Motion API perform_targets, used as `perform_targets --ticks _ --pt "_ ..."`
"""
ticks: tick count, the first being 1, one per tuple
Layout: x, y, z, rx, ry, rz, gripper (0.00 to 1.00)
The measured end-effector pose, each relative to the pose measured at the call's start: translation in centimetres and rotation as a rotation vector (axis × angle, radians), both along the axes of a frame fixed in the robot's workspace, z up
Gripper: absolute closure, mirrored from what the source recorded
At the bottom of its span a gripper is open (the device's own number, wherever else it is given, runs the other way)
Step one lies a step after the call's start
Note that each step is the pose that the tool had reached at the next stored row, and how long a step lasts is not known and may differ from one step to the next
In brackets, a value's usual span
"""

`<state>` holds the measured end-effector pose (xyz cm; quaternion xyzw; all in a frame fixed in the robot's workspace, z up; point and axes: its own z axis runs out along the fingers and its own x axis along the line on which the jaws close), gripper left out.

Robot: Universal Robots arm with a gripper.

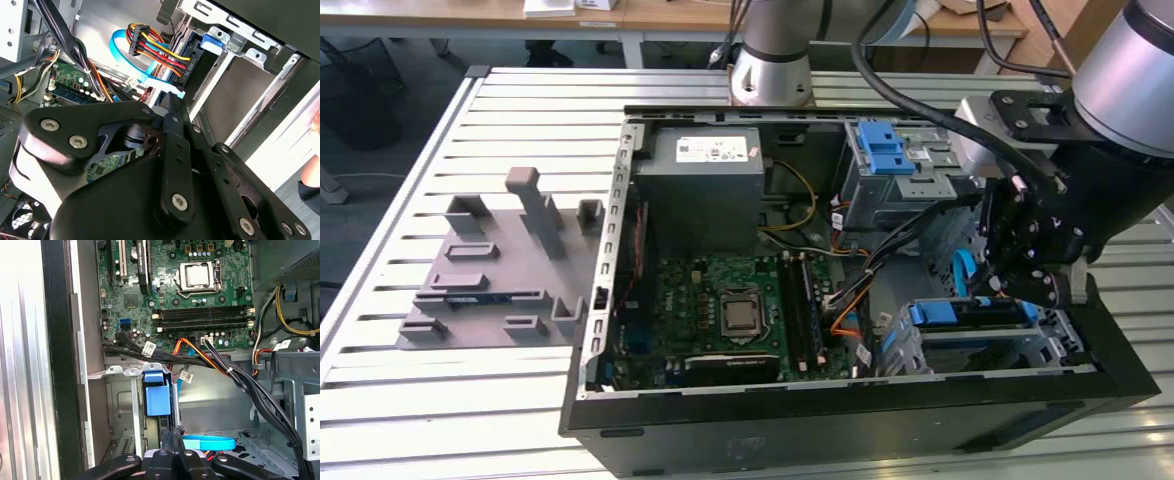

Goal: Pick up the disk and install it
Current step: 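Insert the second disk wire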

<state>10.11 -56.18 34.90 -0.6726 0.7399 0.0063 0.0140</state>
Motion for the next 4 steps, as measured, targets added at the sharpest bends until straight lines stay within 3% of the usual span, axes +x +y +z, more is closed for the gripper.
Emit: perform_targets --ticks 4 --pt "0.00 0.00 0.00 0.0000 0.0001 0.000 0.89"
